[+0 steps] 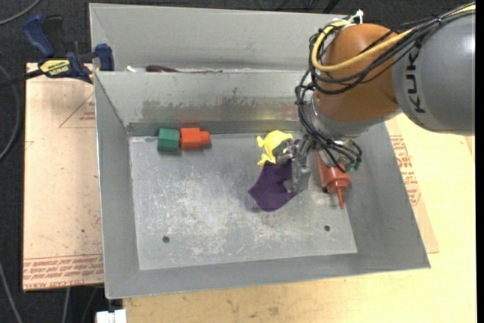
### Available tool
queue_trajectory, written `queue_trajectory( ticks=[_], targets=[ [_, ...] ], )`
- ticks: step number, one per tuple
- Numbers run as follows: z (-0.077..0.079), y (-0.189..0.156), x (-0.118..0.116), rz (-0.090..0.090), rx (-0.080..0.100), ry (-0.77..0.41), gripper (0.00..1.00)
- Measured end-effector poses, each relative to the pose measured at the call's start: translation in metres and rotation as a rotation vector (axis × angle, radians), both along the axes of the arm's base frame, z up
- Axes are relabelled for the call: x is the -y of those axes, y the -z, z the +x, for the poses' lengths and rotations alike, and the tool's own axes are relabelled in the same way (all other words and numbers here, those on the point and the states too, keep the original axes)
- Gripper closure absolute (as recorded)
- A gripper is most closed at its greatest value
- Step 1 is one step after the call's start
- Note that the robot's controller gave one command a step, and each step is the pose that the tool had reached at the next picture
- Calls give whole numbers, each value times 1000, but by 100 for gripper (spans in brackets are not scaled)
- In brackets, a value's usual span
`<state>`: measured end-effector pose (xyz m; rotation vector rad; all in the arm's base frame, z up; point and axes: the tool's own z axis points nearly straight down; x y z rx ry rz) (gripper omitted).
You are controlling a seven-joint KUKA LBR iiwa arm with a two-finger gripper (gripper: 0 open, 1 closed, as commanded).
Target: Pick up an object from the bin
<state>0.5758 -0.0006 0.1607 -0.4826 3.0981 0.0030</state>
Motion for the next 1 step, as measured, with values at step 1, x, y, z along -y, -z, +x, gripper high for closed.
queue_trajectory(
  ticks=[1],
  targets=[
    [0,-179,-20,3,13,131,100]
  ],
)
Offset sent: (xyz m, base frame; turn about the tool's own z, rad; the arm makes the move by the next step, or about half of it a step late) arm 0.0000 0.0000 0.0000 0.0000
